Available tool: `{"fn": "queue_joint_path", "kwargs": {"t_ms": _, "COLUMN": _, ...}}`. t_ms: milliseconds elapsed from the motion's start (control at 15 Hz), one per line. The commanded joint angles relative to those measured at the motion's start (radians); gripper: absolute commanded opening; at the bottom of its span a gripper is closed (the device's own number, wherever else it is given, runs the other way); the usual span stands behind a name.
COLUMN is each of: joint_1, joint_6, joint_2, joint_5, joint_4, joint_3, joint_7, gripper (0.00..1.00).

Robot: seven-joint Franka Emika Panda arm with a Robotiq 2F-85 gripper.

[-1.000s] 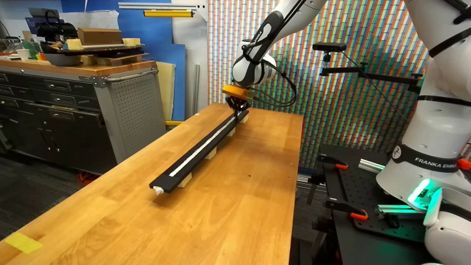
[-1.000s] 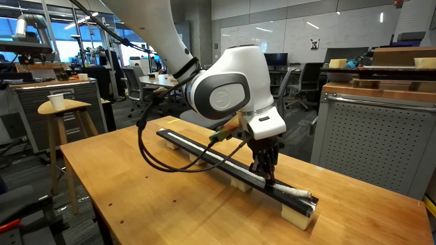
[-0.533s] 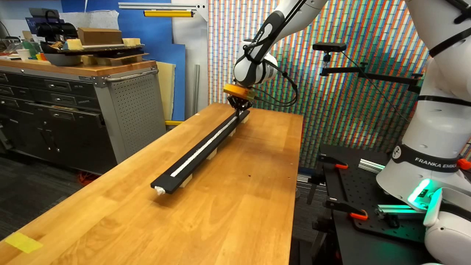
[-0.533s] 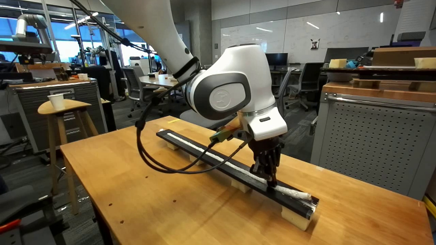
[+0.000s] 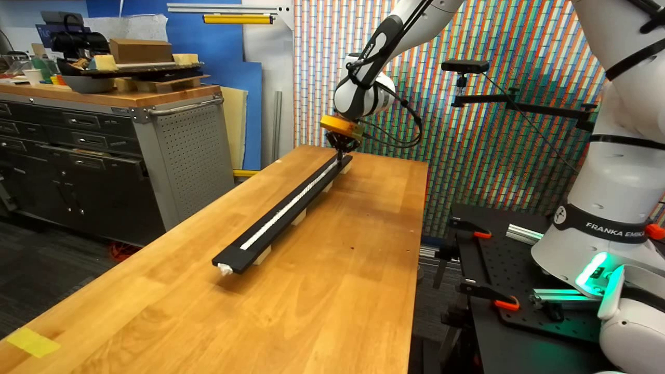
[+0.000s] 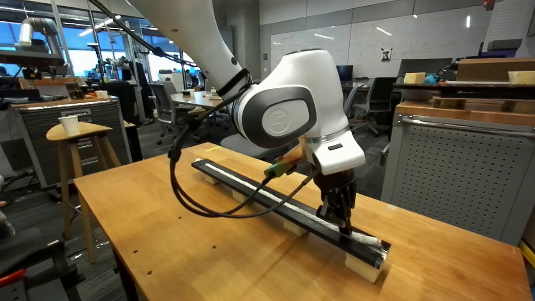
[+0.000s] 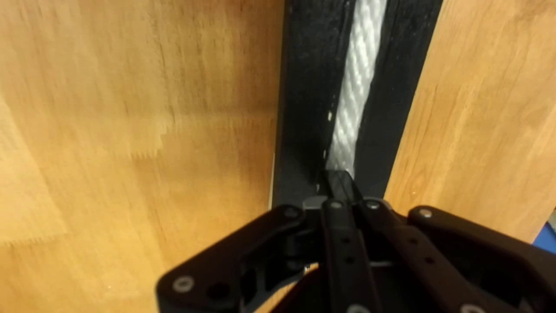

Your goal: Pick up the rope and arrange it straight on the object

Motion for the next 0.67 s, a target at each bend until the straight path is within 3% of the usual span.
{"fn": "queue_joint_path", "kwargs": {"t_ms": 0, "joint_1": -0.02, "joint_6": -0.004, "joint_2": 0.007, "joint_5": 0.022, "joint_4": 0.031, "joint_3": 0.001, "joint_7": -0.007, "gripper": 0.0}}
{"fn": "queue_joint_path", "kwargs": {"t_ms": 600, "joint_1": -0.063, "joint_6": -0.039, "joint_2": 0.06, "joint_5": 0.04, "joint_4": 0.088, "joint_3": 0.029, "joint_7": -0.023, "gripper": 0.0}}
